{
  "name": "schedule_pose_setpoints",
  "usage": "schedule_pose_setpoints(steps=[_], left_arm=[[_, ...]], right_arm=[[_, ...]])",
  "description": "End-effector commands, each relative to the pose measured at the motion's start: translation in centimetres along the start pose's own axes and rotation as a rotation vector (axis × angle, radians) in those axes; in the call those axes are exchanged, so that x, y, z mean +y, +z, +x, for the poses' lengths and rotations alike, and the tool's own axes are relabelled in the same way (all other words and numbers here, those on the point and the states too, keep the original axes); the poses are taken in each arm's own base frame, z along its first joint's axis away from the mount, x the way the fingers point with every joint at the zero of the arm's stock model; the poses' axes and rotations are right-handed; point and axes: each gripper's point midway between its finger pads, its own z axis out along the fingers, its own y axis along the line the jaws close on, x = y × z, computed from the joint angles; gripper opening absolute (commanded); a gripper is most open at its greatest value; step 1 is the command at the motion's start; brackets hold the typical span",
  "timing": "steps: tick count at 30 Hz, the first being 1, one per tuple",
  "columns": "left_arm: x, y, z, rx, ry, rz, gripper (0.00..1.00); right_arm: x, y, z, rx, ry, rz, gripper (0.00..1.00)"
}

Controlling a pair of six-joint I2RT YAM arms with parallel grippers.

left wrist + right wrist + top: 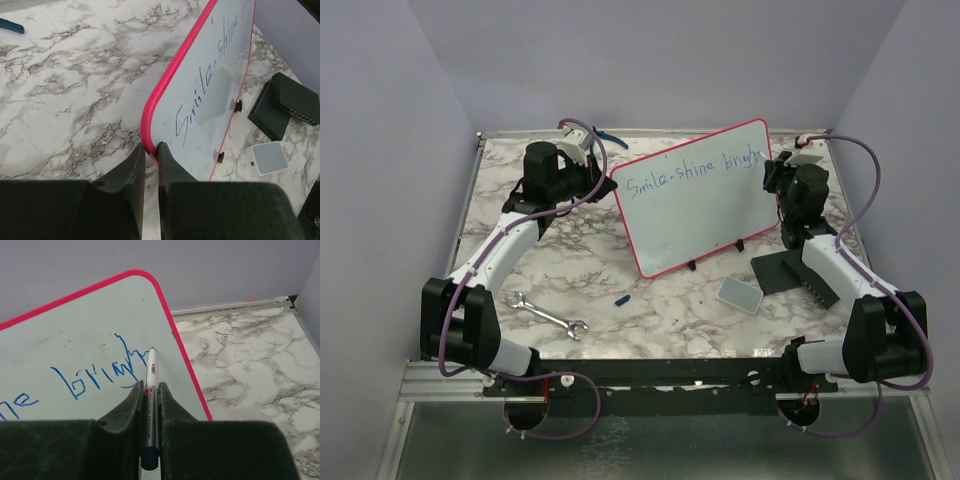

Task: Write a sentence on the whiteboard

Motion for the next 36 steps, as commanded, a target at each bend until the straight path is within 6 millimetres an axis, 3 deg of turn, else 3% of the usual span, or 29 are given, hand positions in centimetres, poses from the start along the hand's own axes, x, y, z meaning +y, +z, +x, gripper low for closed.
schedule_pose_setpoints(steps=[1, 5, 18, 36], left_arm=[[-0.5, -0.8, -1.3, -0.041, 0.065, 0.012, 0.0], [-0.5, -0.8, -1.3, -0.041, 0.063, 0.013, 0.0], [-0.5, -0.8, -1.3, -0.041, 0.067, 0.015, 0.0], [-0.6, -0.8, -1.4, -0.043, 0.07, 0.016, 0.0]], right_arm=[[-0.3, -0.6, -2.1, -0.058, -0.003, 0.005, 0.01], [0.2, -1.2, -3.1, -0.082, -0.005, -0.019, 0.01], [1.1, 0.3, -3.2, -0.07, -0.013, -0.058, 0.01], [0.7, 0.8, -0.7, -0.003, -0.014, -0.041, 0.01]])
